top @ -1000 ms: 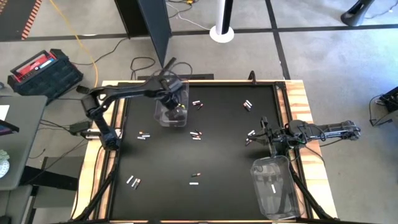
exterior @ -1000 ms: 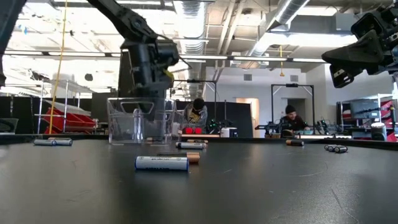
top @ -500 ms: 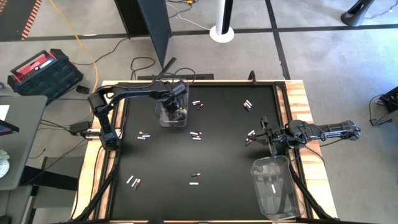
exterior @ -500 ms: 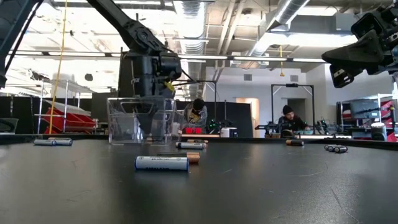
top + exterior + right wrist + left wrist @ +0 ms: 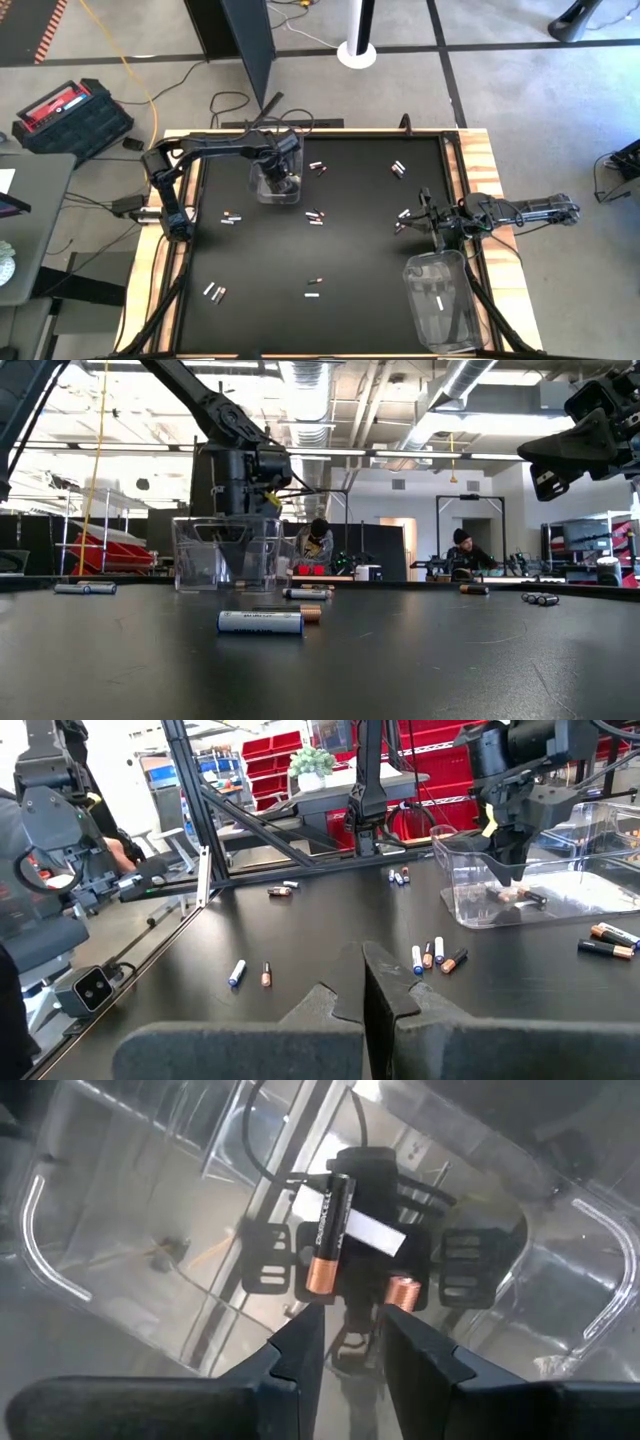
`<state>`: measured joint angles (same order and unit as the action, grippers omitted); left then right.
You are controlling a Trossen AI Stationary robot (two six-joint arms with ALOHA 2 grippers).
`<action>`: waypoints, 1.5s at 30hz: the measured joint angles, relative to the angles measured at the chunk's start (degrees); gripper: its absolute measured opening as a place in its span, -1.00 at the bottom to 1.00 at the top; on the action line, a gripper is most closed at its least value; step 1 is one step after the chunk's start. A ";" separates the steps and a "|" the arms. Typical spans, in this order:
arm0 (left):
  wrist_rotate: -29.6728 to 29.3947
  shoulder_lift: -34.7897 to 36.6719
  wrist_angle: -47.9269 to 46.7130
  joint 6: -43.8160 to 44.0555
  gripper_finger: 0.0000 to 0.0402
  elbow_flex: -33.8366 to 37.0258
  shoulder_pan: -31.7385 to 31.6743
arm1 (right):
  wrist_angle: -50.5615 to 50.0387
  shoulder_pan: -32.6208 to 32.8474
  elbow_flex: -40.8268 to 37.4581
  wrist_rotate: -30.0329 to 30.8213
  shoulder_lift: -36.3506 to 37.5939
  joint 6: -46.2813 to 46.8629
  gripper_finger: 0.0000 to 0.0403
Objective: Sort batteries
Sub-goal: Put the black battery into the top transparent bin
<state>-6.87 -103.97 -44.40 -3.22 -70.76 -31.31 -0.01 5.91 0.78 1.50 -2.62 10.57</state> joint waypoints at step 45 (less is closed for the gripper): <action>-20.78 9.16 27.61 38.40 -0.52 0.02 53.98 | 0.00 0.00 -0.01 -0.01 0.01 0.00 -0.95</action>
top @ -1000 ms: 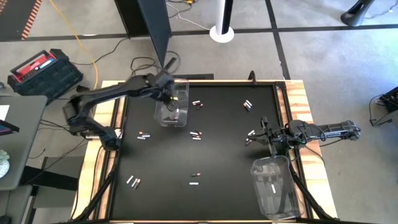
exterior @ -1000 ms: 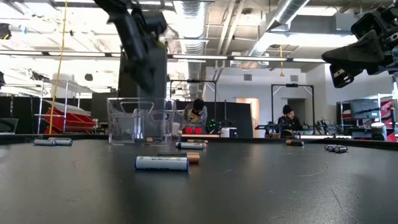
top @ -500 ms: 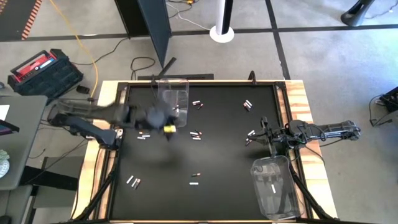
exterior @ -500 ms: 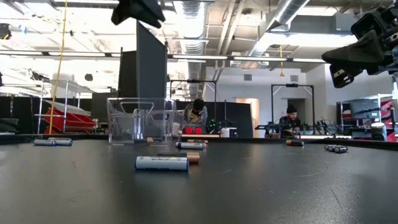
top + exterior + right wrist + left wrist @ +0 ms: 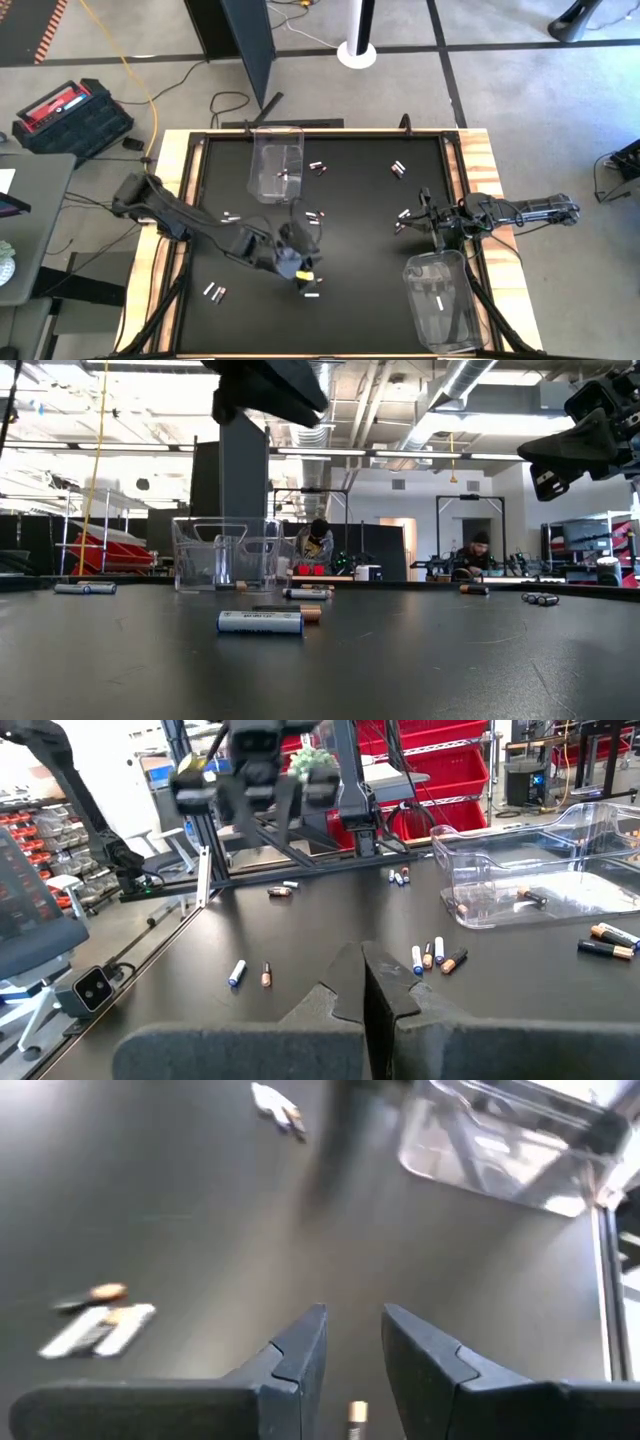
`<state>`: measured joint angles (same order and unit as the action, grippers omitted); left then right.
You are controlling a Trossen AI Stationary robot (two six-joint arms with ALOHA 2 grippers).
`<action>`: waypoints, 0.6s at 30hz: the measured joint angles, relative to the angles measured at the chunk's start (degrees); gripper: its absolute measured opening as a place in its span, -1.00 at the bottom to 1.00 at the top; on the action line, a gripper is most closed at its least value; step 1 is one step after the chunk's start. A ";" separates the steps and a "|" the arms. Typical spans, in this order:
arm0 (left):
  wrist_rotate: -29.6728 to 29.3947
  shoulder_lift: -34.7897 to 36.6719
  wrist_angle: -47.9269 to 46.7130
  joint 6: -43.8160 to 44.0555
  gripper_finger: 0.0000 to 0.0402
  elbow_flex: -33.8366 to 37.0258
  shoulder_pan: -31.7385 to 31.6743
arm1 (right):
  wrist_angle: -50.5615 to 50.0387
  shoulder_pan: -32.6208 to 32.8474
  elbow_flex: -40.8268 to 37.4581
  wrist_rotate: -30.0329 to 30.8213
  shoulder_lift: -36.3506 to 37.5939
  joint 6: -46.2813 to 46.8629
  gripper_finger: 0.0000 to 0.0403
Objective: Sort batteries
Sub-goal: Put the black battery into the top transparent bin
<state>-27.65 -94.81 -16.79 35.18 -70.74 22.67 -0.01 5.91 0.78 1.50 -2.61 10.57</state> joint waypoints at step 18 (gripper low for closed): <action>12.38 -11.29 10.59 12.07 -0.52 0.02 -2.03 | 0.02 0.00 0.00 0.00 0.00 -0.02 -0.95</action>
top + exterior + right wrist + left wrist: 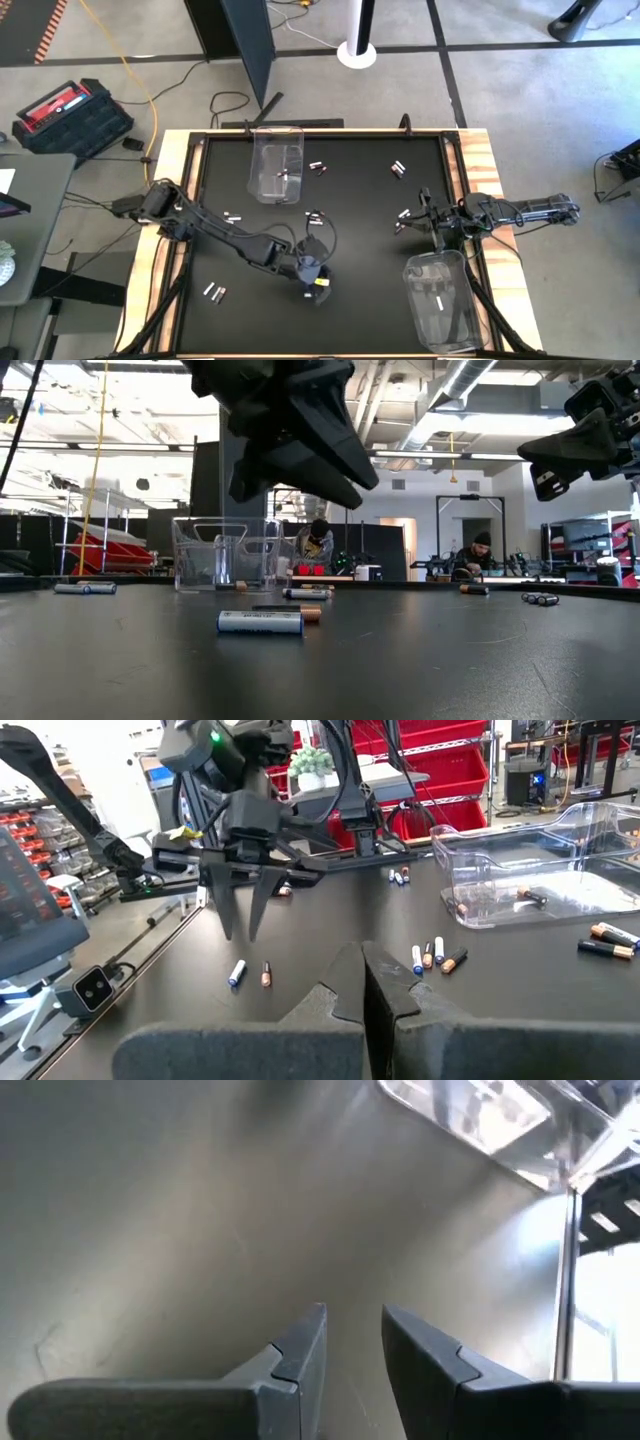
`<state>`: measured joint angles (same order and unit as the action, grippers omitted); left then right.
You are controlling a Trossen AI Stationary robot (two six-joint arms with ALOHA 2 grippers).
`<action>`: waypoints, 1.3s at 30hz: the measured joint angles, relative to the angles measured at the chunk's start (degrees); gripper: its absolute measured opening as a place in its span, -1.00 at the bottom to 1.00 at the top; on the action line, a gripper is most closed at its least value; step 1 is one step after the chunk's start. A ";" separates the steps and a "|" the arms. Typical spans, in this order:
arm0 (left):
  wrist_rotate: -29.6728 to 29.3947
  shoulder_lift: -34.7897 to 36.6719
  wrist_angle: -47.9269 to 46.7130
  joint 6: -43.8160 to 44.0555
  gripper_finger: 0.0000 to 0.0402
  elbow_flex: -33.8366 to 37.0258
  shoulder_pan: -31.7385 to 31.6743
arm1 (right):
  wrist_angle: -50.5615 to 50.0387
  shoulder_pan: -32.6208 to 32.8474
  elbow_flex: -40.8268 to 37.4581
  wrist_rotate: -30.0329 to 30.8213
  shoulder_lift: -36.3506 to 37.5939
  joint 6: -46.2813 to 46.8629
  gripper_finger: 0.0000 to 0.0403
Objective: Sort batteries
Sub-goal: Put the black battery into the top transparent bin
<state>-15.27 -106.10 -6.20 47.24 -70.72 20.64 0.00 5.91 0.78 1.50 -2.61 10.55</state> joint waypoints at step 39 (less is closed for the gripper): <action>-21.20 0.00 13.86 -19.09 -0.24 12.76 9.08 | 0.00 0.00 0.00 0.02 0.00 0.02 -0.95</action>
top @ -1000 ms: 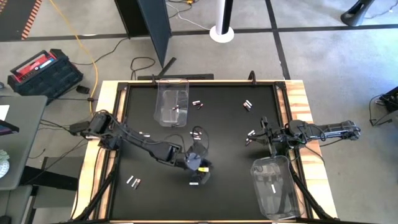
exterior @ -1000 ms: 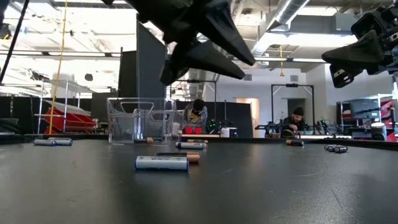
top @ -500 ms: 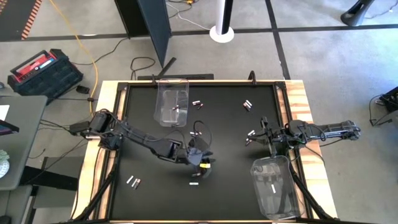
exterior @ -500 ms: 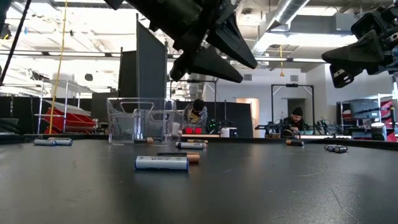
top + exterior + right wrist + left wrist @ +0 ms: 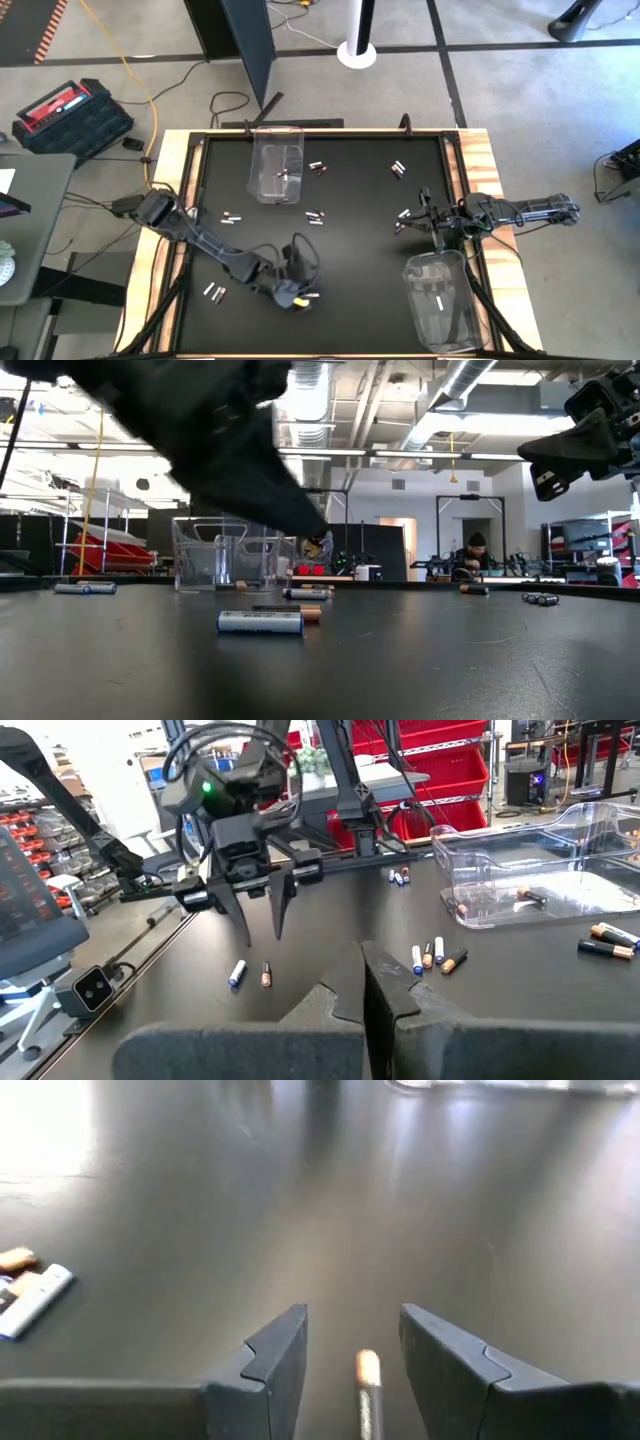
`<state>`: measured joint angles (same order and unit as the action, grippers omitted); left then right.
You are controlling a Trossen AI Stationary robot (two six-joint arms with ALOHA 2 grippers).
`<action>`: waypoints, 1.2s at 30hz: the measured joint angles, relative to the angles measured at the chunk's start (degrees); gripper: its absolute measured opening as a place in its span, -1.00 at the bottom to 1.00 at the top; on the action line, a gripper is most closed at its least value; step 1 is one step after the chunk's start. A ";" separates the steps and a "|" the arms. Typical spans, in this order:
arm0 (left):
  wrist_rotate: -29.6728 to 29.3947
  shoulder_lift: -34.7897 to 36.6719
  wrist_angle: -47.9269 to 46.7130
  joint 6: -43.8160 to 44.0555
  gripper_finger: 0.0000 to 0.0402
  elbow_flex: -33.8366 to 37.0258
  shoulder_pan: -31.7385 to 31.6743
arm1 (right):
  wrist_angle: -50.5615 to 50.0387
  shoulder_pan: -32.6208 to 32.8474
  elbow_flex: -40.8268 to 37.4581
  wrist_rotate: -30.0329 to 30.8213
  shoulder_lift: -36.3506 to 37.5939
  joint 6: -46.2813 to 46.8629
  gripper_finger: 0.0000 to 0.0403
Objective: Sort batteries
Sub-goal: Put the black battery into the top transparent bin
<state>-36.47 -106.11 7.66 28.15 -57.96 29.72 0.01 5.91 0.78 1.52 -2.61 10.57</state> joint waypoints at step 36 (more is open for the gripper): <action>9.52 0.03 13.48 -8.11 -0.24 9.91 -1.92 | 0.00 0.00 0.00 -0.02 0.00 0.00 -0.95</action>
<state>-26.95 -106.08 21.14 20.05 -48.05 27.80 0.01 5.91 0.78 1.50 -2.61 10.57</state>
